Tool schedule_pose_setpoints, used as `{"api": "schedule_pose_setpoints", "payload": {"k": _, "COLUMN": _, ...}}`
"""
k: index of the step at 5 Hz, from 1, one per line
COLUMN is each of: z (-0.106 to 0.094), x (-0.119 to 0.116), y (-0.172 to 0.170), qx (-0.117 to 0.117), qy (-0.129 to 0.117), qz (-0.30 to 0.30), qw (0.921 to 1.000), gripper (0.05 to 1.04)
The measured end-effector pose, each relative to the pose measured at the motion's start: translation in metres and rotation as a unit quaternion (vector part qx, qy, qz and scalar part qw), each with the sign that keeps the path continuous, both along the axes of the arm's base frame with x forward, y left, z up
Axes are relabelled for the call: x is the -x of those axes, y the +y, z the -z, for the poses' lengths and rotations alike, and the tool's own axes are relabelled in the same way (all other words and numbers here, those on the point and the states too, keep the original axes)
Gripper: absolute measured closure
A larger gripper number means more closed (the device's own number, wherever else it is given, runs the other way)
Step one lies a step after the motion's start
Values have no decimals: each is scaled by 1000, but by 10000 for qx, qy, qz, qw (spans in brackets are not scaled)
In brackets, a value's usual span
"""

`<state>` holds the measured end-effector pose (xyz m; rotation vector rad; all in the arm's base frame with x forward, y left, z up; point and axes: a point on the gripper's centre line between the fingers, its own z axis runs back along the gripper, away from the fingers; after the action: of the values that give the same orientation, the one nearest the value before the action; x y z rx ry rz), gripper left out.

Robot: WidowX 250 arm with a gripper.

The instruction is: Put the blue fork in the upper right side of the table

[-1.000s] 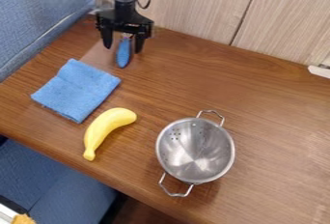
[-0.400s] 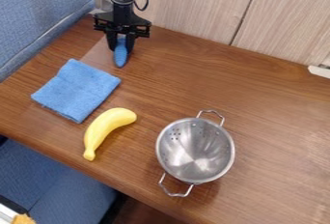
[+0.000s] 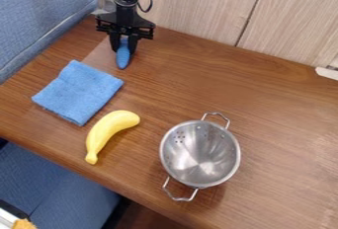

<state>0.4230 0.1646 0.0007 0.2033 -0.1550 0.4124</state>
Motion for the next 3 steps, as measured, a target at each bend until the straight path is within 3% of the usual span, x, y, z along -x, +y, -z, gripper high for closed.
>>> {"api": "schedule_pose_setpoints", "payload": {"k": 1, "z": -1, "x": 4, "y": -3, "qx": 23, "qy": 27, "qz": 11, "qw": 10000, "gripper": 705}}
{"api": "schedule_pose_setpoints", "payload": {"k": 2, "z": -15, "x": 7, "y": -14, "qx": -218, "qy": 107, "qz": 76, "qw": 9997, "gripper": 705}}
{"api": "schedule_pose_setpoints", "payload": {"k": 3, "z": -51, "x": 2, "y": -34, "qx": -333, "qy": -142, "qz": 192, "qw": 9992, "gripper": 705}}
